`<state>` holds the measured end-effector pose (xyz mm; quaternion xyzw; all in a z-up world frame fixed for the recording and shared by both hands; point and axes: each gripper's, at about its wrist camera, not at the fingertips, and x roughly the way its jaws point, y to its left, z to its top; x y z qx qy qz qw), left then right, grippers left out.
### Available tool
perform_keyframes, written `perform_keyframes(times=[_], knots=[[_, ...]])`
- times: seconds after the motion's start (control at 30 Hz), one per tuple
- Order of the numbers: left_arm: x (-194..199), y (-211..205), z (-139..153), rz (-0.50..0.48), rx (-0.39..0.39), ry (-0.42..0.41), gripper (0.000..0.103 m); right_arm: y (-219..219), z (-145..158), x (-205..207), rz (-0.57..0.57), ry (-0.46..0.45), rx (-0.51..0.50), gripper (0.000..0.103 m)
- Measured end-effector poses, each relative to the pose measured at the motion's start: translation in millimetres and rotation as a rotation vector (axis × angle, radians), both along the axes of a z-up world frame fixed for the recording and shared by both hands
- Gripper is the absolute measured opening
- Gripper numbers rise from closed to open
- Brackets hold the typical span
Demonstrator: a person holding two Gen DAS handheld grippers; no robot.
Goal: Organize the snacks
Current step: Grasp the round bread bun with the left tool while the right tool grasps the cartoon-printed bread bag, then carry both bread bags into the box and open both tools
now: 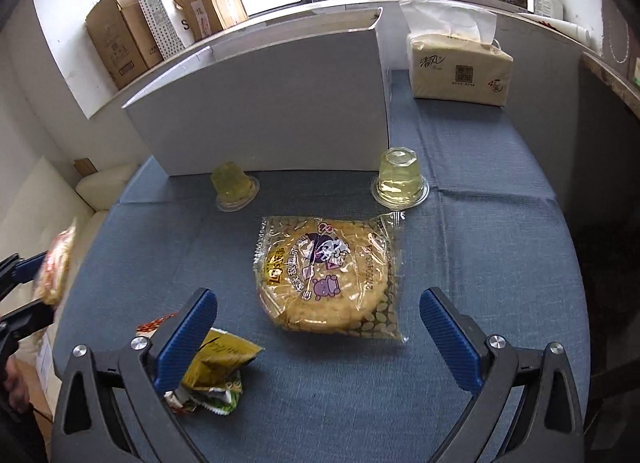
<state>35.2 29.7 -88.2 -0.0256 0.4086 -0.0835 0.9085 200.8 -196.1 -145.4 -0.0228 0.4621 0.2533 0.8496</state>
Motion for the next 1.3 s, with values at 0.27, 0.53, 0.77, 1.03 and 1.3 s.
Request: perform_keyframes(times=[0.27,0.53,0.77,1.03,1.3], knots=[[-3.4,5.1,-9.4,0.014,-0.026,0.016,0.077,35.1,-22.3,14.3,0.007,-0.012,-0.194,0.103],[-4.5,3.6,-9.4,0.008,-0.016,0.01,0.077,24.7,-17.8,12.9,-0.003,-0.035,-0.184,0.081],[-0.3,4.7,3.5,0.006,-0.041,-0.014,0.077,-4.2,3.2,-7.9,0.013,-0.102,-0.043,0.08],[36.6,5.0,73.1,0.042,-0.049,-0.127,0.077,-20.5,76.6,-27.4,0.01,-0.253,0.068,0.08],[145.5,18.8,119.2,0.137,-0.01,-0.18,0.077,17.3,142.1,41.9,0.018,-0.294,0.096,0.08]])
